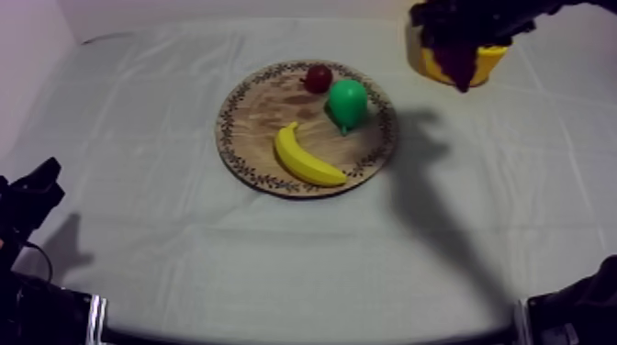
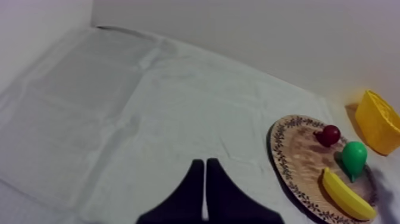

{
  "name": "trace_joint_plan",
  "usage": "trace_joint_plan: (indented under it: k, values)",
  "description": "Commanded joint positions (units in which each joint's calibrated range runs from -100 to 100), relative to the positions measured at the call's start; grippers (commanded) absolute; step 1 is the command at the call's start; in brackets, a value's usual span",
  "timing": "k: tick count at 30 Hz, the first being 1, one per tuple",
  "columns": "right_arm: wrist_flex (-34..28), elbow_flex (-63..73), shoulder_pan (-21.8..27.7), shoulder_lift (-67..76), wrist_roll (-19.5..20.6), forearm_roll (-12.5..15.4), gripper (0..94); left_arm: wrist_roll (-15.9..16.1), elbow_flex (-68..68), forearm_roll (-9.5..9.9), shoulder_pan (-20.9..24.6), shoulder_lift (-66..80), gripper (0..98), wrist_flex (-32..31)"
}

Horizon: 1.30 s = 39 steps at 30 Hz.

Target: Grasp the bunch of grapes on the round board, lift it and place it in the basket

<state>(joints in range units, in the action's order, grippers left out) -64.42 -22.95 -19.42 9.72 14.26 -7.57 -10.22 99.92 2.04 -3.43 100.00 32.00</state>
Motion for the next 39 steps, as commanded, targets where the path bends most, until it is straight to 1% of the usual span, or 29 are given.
trace_joint_plan:
  k: [1,9,17,25,28,33,39]
  values:
    - [-0.2,-0.3,2.9,1.9,-0.3,0.4,20.1,0.0,0.0,-0.01,0.0,0.0,0.1,0.0]
    - [-1.3,-0.8,9.0,3.8,-1.2,0.4,20.0,0.0,0.0,-0.01,0.0,0.0,0.1,0.0]
    - [-0.7,6.6,13.7,-3.0,-3.8,1.8,19.5,0.0,0.0,-0.01,0.0,0.0,0.1,0.0]
    - [-2.1,24.1,16.5,-16.5,-6.4,3.0,18.3,0.0,0.0,-0.01,0.0,0.0,0.1,0.0]
    - [-4.1,31.9,16.9,-22.0,-6.9,3.3,18.2,0.0,0.0,-0.01,0.0,0.0,0.1,0.0]
    - [-8.4,45.2,17.6,-31.4,-8.0,4.7,17.4,0.0,0.0,-0.01,0.0,0.0,0.1,0.0]
    - [-8.5,55.8,17.7,-41.2,-7.9,4.8,17.4,0.0,0.0,-0.01,0.0,0.0,0.1,0.0]
